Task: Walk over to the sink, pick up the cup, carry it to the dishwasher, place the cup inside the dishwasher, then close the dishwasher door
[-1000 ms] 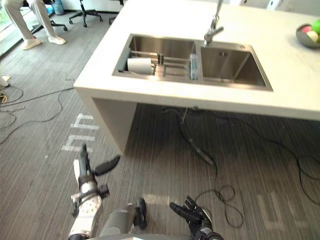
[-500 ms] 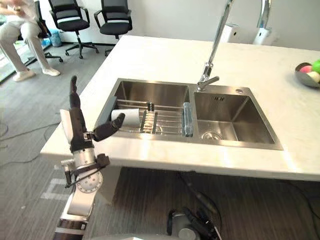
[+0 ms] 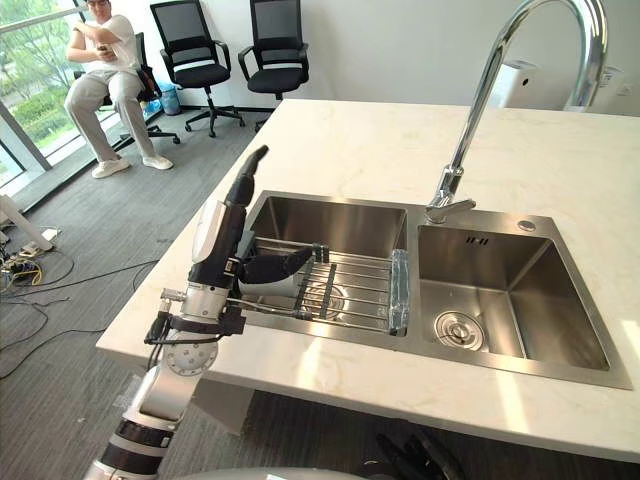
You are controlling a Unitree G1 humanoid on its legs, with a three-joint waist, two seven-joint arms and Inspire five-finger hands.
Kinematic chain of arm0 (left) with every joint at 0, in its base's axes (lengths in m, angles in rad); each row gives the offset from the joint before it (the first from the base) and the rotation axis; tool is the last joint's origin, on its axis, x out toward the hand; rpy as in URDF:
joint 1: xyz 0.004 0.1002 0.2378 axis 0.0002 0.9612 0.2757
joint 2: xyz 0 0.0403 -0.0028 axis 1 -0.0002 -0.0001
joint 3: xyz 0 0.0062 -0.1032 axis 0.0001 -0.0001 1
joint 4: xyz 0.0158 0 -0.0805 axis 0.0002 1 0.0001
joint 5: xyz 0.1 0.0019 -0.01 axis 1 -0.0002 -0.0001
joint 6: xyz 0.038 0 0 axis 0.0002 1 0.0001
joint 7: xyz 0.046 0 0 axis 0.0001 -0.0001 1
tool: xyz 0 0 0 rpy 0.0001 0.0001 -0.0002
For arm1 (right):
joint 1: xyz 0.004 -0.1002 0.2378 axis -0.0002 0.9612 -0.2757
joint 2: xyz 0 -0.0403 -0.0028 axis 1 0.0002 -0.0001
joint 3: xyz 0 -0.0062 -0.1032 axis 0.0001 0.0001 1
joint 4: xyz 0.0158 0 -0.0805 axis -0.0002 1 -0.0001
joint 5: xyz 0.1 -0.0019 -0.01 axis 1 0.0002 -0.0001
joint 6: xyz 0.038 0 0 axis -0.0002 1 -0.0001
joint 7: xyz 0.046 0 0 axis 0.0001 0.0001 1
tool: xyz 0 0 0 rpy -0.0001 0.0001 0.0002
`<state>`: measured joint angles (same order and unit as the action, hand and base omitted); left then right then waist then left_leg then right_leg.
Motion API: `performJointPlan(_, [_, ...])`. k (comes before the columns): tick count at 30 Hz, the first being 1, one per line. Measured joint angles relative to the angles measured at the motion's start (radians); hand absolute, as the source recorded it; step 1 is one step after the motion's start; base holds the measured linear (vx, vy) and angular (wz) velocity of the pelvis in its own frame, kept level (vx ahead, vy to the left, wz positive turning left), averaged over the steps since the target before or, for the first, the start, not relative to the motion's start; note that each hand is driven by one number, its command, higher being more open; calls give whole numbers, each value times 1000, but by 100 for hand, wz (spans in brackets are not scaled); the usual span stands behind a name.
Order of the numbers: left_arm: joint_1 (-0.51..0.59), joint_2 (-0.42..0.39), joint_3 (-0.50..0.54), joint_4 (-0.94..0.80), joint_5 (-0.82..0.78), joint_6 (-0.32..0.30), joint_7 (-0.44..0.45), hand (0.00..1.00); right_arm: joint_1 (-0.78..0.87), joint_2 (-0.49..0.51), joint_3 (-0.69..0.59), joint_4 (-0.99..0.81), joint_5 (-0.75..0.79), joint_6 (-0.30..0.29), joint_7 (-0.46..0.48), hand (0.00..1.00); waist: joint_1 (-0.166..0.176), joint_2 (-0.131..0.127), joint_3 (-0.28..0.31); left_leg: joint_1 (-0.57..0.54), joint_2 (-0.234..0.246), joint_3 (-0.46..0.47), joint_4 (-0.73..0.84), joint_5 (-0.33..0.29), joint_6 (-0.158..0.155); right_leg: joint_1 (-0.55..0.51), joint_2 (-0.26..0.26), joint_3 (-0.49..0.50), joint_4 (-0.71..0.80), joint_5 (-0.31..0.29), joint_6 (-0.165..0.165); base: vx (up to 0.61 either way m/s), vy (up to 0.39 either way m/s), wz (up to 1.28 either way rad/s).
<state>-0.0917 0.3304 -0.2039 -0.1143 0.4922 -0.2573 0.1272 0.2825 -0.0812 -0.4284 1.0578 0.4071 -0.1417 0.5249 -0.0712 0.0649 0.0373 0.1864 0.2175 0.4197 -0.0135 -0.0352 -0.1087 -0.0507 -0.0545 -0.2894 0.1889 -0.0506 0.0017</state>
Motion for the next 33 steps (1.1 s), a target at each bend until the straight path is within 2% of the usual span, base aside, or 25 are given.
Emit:
performJointPlan(3, [-21, 124, -3, 56, -10, 0, -183, 100, -2, -3, 1, -9, -31, 16, 3, 100, -7, 3, 2, -2, -20, 4, -19, 3, -8, -2, -11, 13, -33, 38, 12, -105, 75, -7])
performJointPlan(6, [-29, 248, -3, 98, -64, 6, -321, 100, -3, -11, 6, -33, -57, 44, 3, 100, -29, 6, 4, -8, -38, 15, -18, 2, -7, -1, -21, 28, -70, 72, 19, -117, 64, -12])
performJointPlan(10, [-90, 313, -4, 128, -118, 29, -400, 100, 3, -35, 39, -67, -57, 86, 0, 100, -31, 11, 7, -10, -47, 33, -18, 4, -9, 4, -21, 48, -110, 100, 21, -70, 21, -16])
performJointPlan(20, [-243, 321, -4, 134, -161, 111, -407, 100, 2, -64, 86, -96, -51, 138, -9, 100, -68, 21, 12, 21, -50, 44, -42, 6, -14, 41, -8, 54, -165, 128, 27, 3, 0, -3])
performJointPlan(28, [-320, 320, -7, 247, -188, 144, -394, 100, 6, -71, 105, -129, -50, 175, -10, 100, -86, 18, 18, 33, -58, 73, -50, 1, -14, 54, -3, 81, -210, 156, 30, -19, 6, -11])
performJointPlan(33, [-347, 321, -50, 330, -189, 180, -432, 100, 8, -80, 124, -149, -51, 186, -9, 100, -95, 19, 25, 43, -57, 93, -50, -3, -17, 54, 3, 99, -213, 158, 29, -33, -11, -10])
